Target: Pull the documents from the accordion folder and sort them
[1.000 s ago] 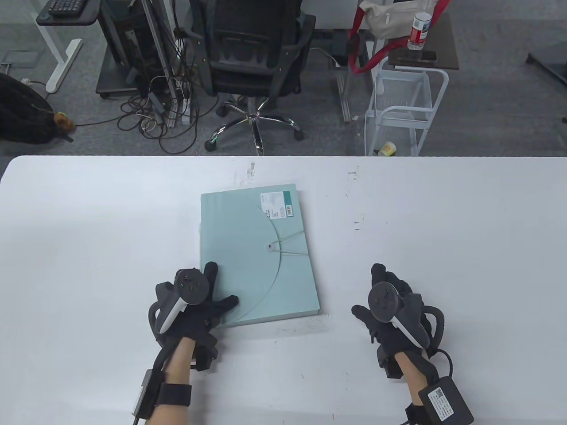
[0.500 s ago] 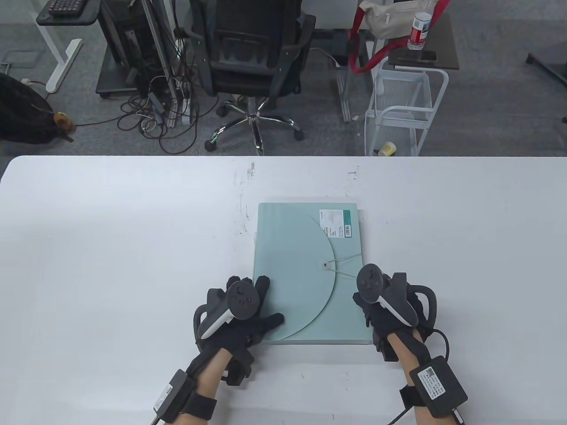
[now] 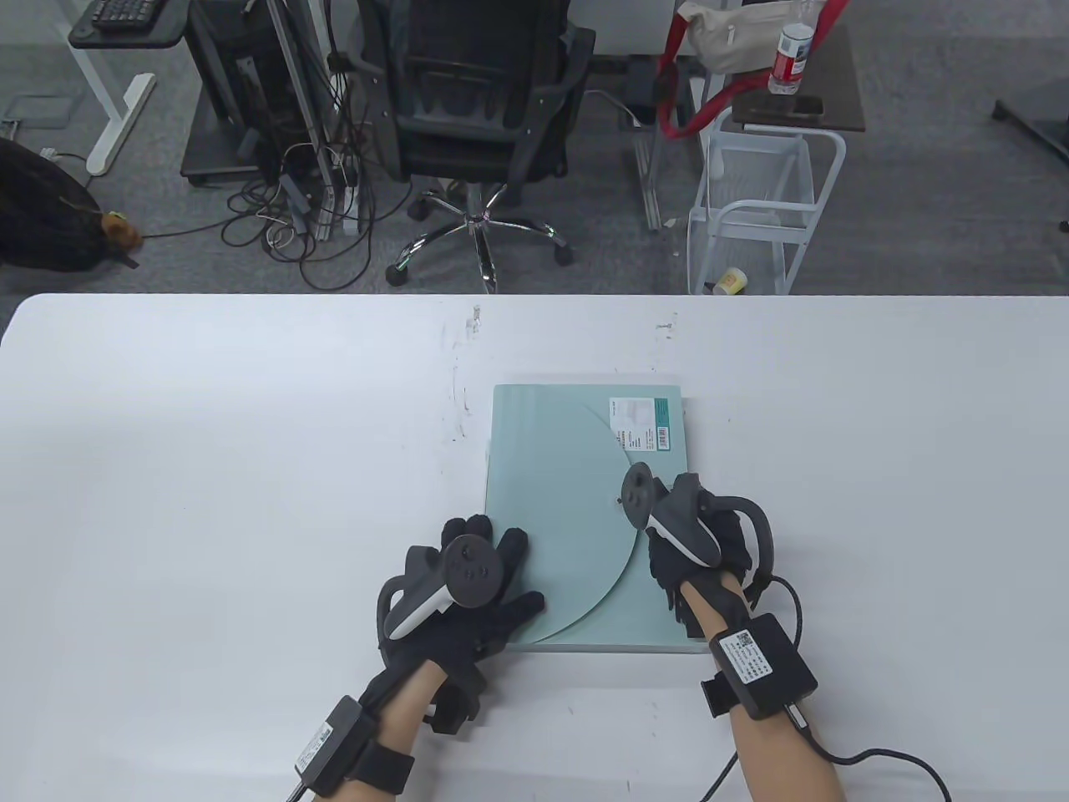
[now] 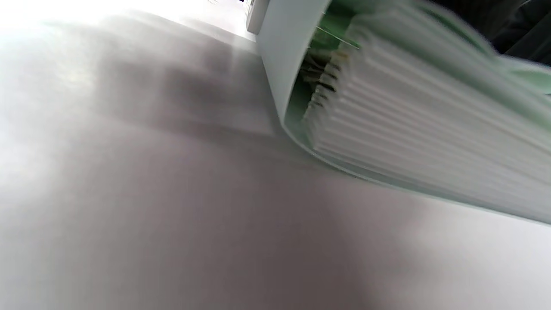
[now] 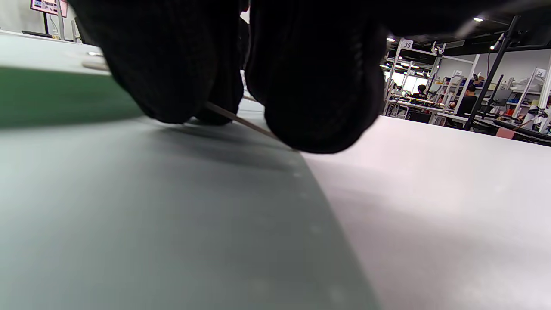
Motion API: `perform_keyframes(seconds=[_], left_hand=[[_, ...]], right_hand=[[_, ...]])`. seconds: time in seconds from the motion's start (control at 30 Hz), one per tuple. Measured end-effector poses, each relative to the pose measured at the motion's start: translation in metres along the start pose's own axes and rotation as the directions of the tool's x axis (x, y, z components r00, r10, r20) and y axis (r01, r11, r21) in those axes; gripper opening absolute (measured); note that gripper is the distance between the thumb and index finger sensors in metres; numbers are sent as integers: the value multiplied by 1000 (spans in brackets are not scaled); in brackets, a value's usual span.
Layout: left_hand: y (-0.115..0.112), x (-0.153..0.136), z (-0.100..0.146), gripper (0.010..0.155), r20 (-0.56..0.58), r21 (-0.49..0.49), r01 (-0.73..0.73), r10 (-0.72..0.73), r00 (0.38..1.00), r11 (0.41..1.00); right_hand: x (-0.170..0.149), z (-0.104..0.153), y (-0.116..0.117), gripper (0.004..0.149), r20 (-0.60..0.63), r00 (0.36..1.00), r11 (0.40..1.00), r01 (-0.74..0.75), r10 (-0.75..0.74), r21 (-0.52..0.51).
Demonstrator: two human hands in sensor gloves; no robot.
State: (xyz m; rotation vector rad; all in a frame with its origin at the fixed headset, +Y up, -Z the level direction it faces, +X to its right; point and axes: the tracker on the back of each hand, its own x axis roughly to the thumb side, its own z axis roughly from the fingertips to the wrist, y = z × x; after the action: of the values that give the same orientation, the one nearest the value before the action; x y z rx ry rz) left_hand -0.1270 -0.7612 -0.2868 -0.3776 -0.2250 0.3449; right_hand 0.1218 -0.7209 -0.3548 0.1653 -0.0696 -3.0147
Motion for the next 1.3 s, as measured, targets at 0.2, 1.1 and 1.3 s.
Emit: perform_keyframes(seconds=[0.2, 1.1, 1.3], left_hand=[[-2, 4, -1, 77, -22, -5, 55, -56, 998, 998], [-1, 8, -2, 76, 16, -51, 48, -47, 999, 998], [-4, 15, 1, 89, 57, -73, 69, -65, 996, 995]], right_hand=[[3, 4, -3, 39, 65, 997, 999, 45, -45, 14], [-34, 37, 8, 57, 69, 989, 990, 126, -130, 59], [-31, 42, 25, 58, 92, 995, 993, 38, -49, 115]])
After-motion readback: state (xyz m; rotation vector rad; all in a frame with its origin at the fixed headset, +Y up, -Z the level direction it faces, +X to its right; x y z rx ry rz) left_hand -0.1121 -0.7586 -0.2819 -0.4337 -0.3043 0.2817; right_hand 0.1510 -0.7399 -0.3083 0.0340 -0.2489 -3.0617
